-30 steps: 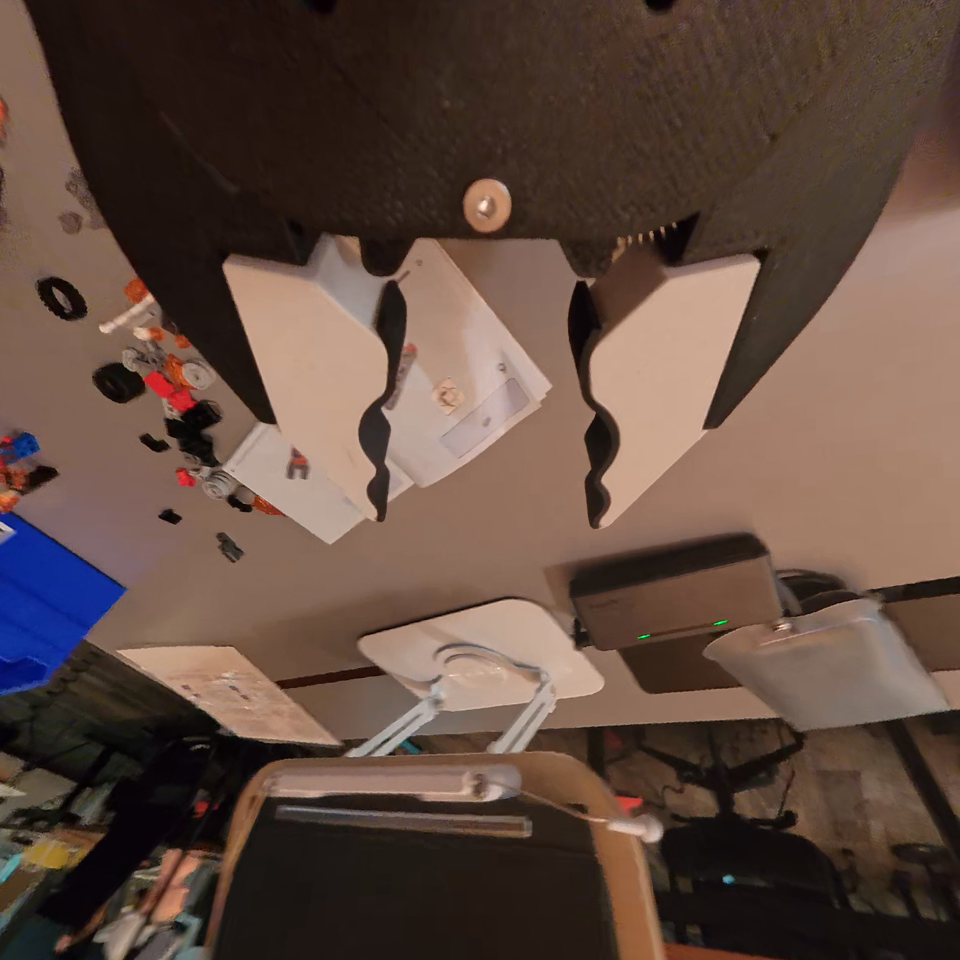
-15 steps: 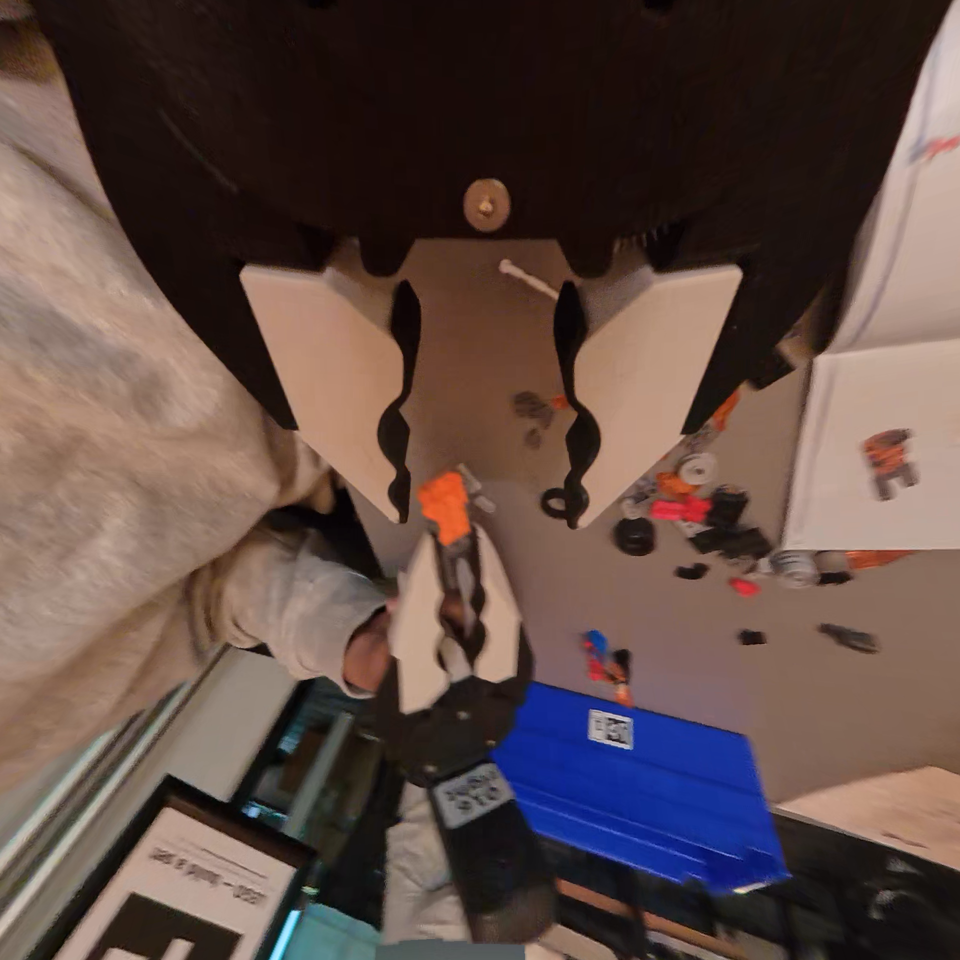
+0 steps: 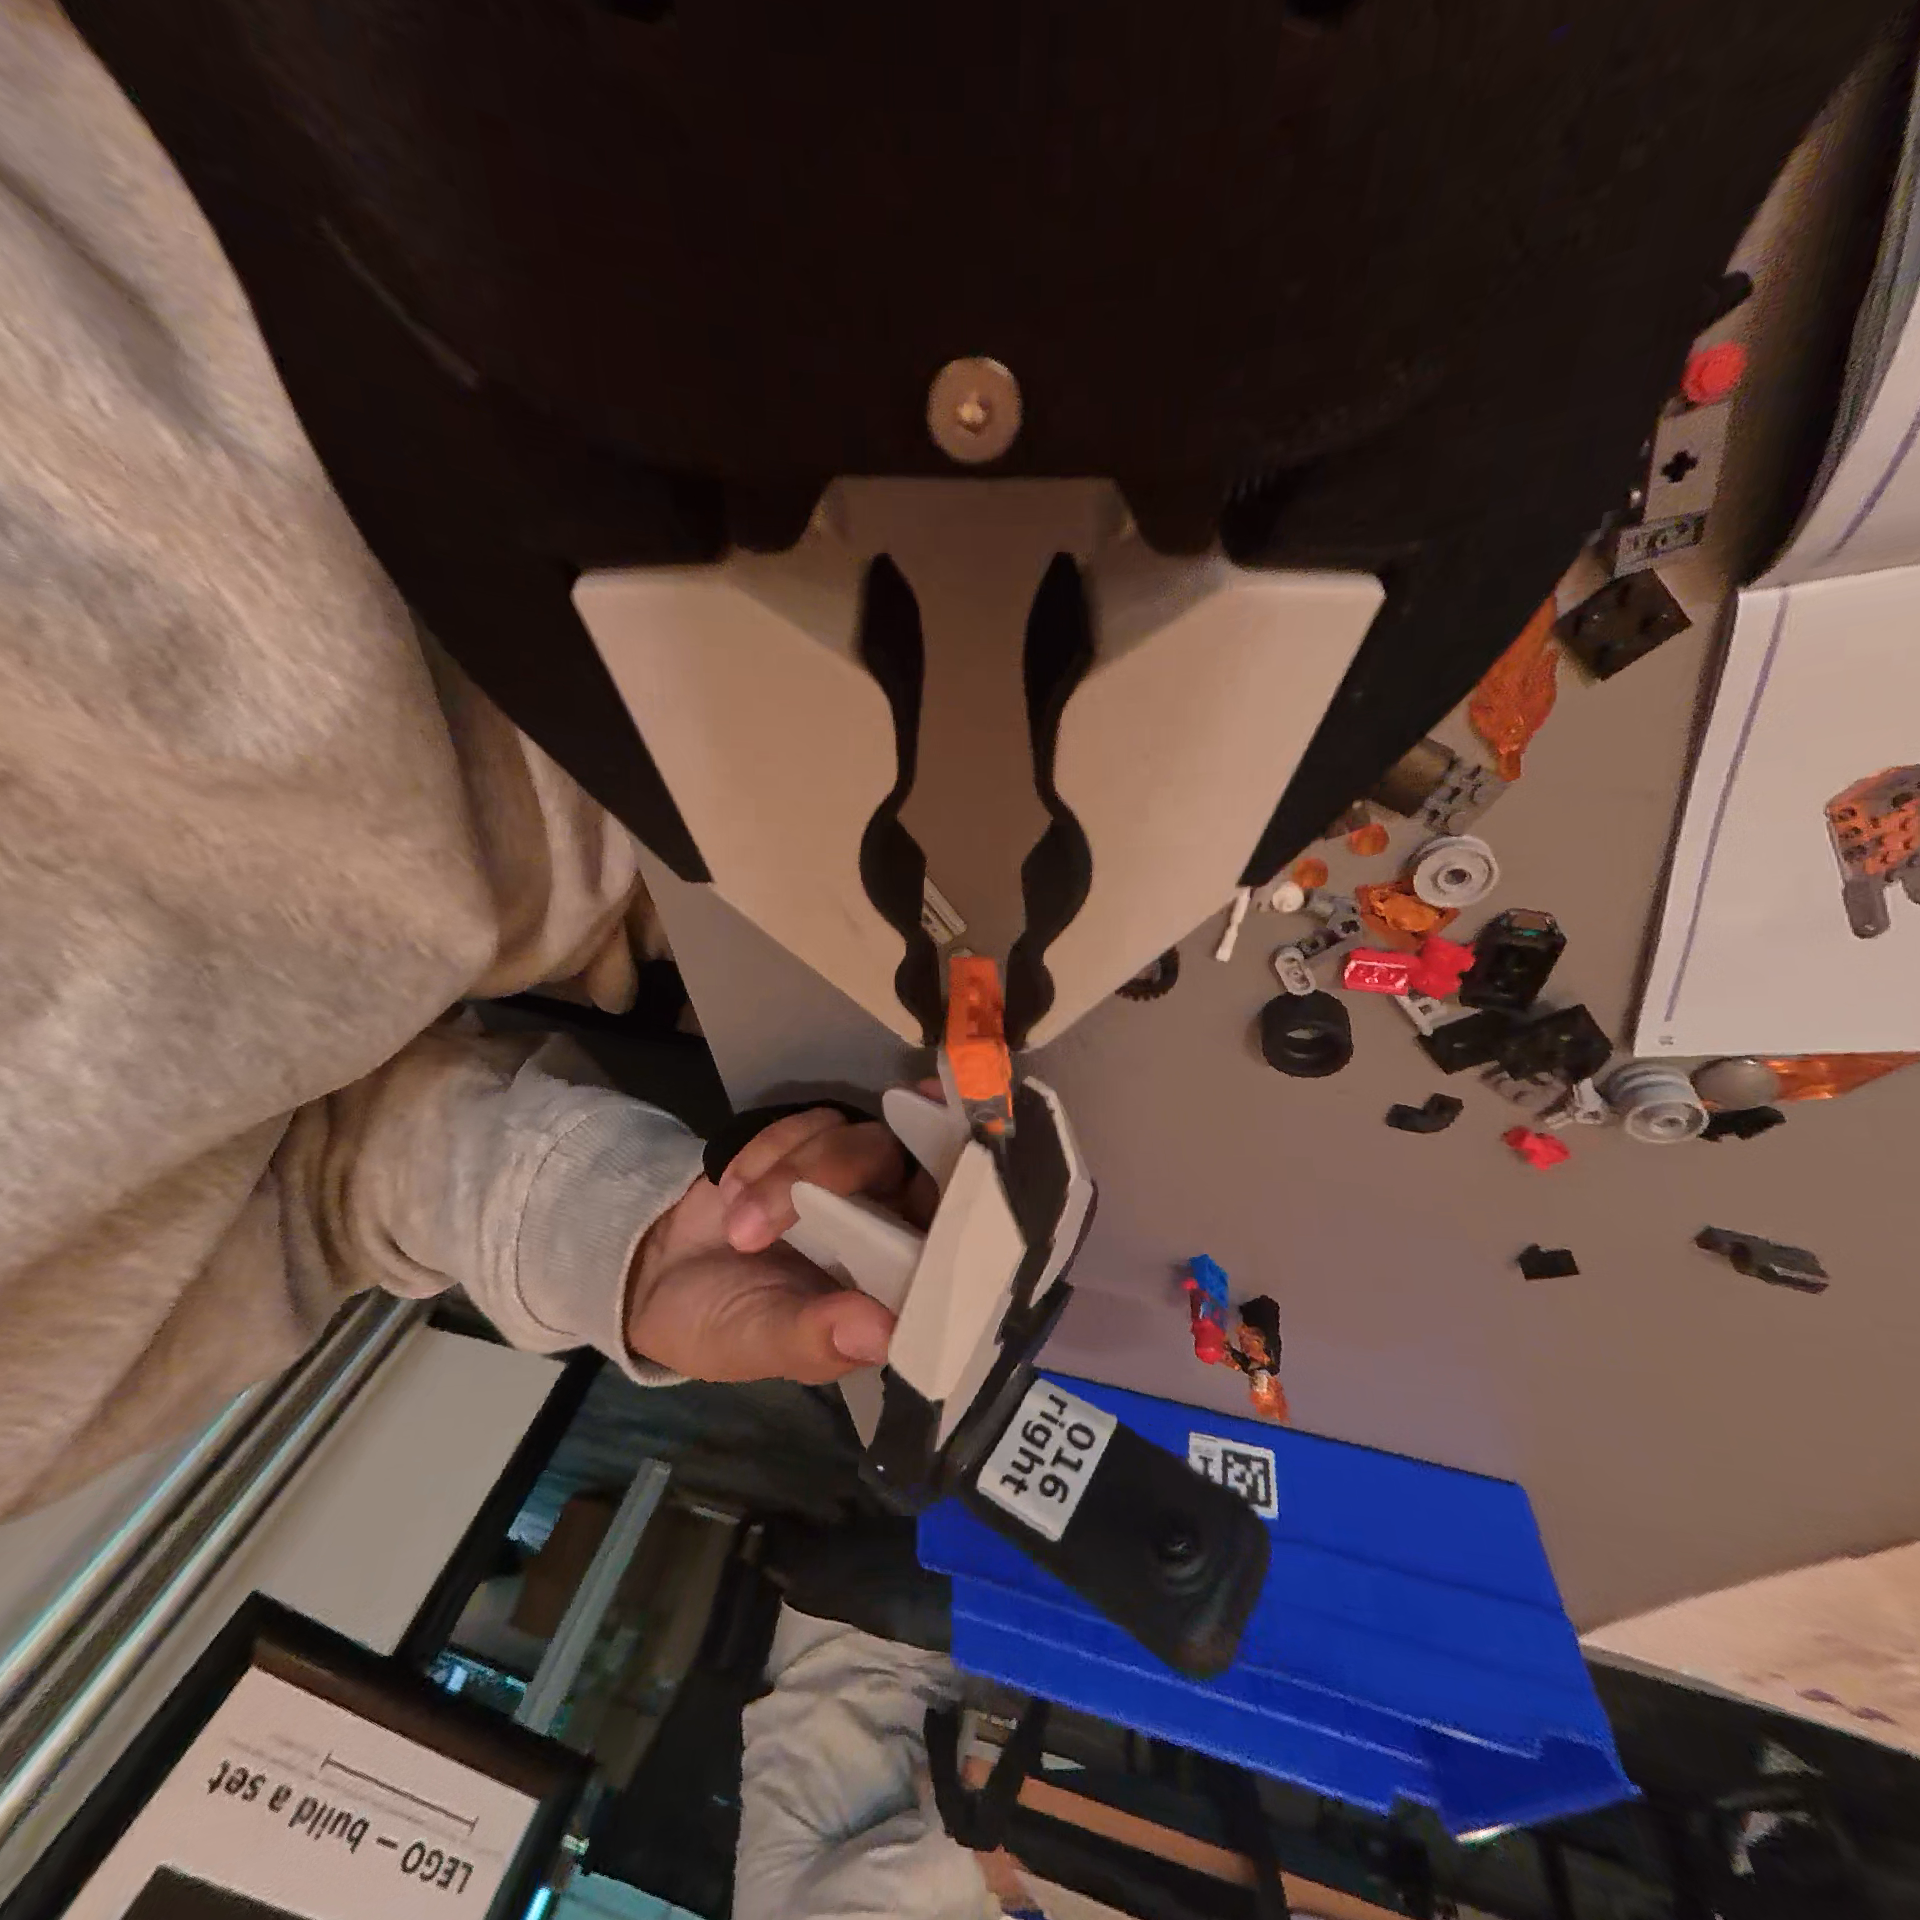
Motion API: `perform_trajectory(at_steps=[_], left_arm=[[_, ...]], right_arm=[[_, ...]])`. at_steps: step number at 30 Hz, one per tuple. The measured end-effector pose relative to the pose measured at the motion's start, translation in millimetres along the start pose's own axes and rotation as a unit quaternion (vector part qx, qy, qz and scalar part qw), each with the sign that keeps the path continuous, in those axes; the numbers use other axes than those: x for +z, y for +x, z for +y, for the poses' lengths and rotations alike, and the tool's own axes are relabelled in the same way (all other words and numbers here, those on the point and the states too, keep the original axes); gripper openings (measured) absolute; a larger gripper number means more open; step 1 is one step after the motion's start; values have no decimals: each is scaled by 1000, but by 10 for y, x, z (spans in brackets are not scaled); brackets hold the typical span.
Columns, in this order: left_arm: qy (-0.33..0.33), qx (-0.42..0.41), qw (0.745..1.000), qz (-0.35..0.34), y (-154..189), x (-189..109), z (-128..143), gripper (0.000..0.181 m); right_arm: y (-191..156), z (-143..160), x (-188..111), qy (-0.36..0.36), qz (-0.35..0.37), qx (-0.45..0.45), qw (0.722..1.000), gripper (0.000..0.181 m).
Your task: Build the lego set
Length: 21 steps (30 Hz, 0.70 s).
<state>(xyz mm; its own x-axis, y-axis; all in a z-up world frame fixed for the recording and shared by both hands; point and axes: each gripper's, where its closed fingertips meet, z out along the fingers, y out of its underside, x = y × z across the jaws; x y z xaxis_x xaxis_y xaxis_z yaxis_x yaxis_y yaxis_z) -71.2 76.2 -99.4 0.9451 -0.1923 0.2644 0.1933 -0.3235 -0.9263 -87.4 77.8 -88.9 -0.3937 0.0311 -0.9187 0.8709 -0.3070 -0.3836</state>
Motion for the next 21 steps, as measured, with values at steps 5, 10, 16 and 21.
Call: perform_trajectory(at_steps=[5, 10, 16, 21], left_arm=[[25, -93, 995, 4, -139, -78, -40, 9], [38, -189, 979, 72, -88, -106, -31, 9], [43, -246, 962, 112, -63, -112, -18, 9], [28, -252, 961, 112, -51, -97, 43, 9]], right_arm=[[-117, -144, -91, 44, 49, -181, 981, 53], [-137, -100, -149, 15, 217, -493, 843, 56], [24, 67, -22, -75, 335, -718, 605, 43], [193, 151, 73, -131, 360, -738, 556, 32]])
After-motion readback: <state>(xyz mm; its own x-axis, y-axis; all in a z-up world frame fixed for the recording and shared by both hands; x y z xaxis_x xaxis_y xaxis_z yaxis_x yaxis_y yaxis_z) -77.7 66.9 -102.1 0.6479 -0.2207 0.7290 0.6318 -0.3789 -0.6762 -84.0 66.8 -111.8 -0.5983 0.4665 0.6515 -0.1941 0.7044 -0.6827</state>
